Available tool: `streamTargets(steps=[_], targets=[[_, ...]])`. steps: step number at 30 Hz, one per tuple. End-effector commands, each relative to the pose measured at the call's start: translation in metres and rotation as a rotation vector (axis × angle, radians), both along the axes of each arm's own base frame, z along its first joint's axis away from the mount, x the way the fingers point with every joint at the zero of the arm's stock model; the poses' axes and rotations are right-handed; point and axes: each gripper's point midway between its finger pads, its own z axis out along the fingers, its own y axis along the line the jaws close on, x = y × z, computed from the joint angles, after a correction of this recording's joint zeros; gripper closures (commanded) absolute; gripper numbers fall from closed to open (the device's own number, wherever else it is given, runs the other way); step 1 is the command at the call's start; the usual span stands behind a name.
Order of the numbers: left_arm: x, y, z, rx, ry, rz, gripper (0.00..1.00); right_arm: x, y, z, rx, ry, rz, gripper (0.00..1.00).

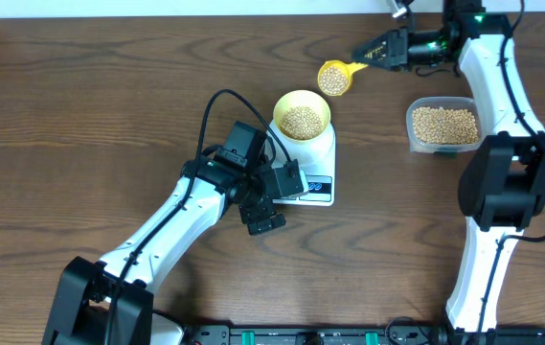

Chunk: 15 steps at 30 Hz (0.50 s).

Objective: Scoop item into bowl and weigh 50g on scale

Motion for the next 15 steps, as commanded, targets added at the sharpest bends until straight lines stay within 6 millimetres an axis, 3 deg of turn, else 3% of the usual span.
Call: streamTargets(steps=[1, 15], targets=[[-0.002, -0.001, 0.001, -0.009, 0.001, -0.015, 0.02, 0.000, 0.017, 0.005, -0.060, -0.054, 0.010, 0.99], [-0.002, -0.001, 0.001, -0.009, 0.001, -0.015, 0.02, 0.000, 0.054, -0.012, -0.192, -0.117, 0.032, 0.99]])
